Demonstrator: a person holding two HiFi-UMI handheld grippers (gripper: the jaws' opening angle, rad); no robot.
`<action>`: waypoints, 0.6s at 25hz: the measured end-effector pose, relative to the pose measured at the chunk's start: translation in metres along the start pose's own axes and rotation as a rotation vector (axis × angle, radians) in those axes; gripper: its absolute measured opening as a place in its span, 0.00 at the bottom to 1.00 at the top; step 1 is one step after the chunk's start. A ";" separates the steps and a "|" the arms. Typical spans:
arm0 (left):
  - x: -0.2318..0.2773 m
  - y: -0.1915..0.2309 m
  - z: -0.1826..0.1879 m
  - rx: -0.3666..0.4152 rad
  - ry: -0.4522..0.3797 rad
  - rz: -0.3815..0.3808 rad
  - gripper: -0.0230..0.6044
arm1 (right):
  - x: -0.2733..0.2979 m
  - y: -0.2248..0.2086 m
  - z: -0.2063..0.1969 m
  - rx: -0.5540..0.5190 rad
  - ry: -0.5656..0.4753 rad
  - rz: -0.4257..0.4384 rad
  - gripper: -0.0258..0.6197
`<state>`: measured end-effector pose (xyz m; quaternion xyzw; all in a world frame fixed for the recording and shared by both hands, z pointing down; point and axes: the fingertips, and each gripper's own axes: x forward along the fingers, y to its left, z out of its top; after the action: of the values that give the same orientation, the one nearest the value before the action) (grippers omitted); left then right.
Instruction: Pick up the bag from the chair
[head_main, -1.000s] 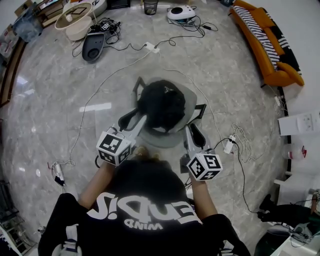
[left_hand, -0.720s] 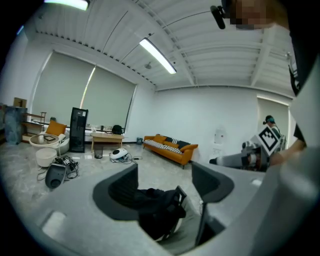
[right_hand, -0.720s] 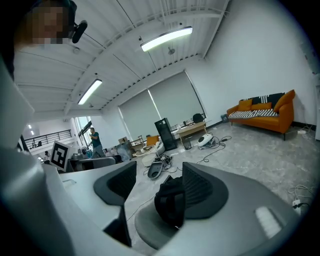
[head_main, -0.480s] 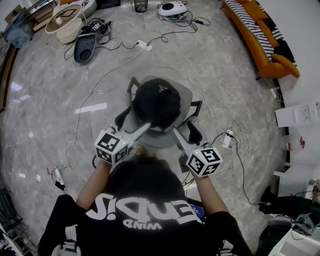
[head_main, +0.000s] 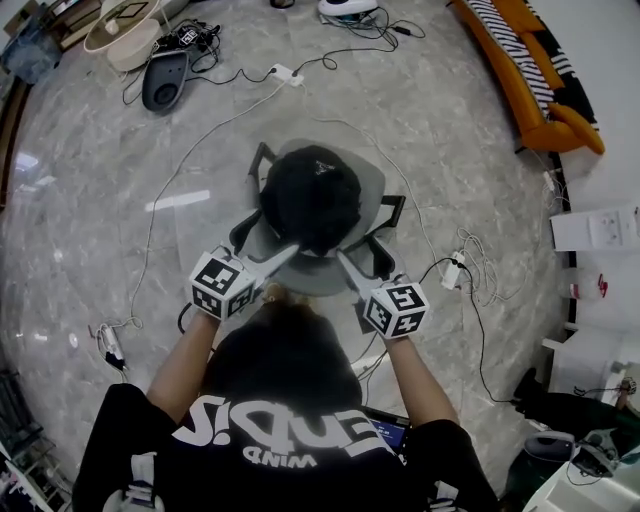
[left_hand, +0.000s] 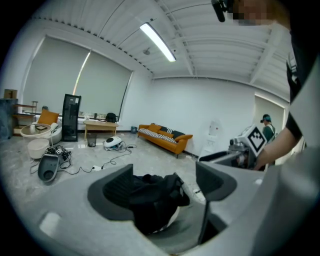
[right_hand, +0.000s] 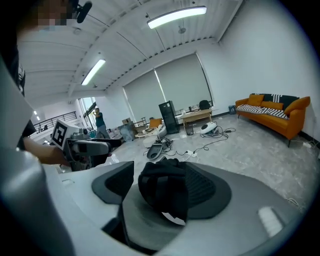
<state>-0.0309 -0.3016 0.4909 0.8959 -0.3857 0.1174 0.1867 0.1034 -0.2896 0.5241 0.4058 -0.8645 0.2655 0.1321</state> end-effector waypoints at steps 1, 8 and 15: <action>0.006 0.003 -0.007 -0.001 0.015 -0.004 0.65 | 0.007 -0.007 -0.005 -0.006 0.007 -0.001 0.53; 0.053 0.026 -0.056 -0.038 0.092 -0.041 0.76 | 0.053 -0.044 -0.025 -0.075 0.050 0.020 0.59; 0.093 0.045 -0.102 -0.036 0.172 -0.064 0.83 | 0.093 -0.081 -0.051 -0.117 0.110 0.062 0.61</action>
<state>-0.0081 -0.3466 0.6269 0.8909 -0.3413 0.1807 0.2390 0.1072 -0.3625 0.6363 0.3550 -0.8822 0.2405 0.1946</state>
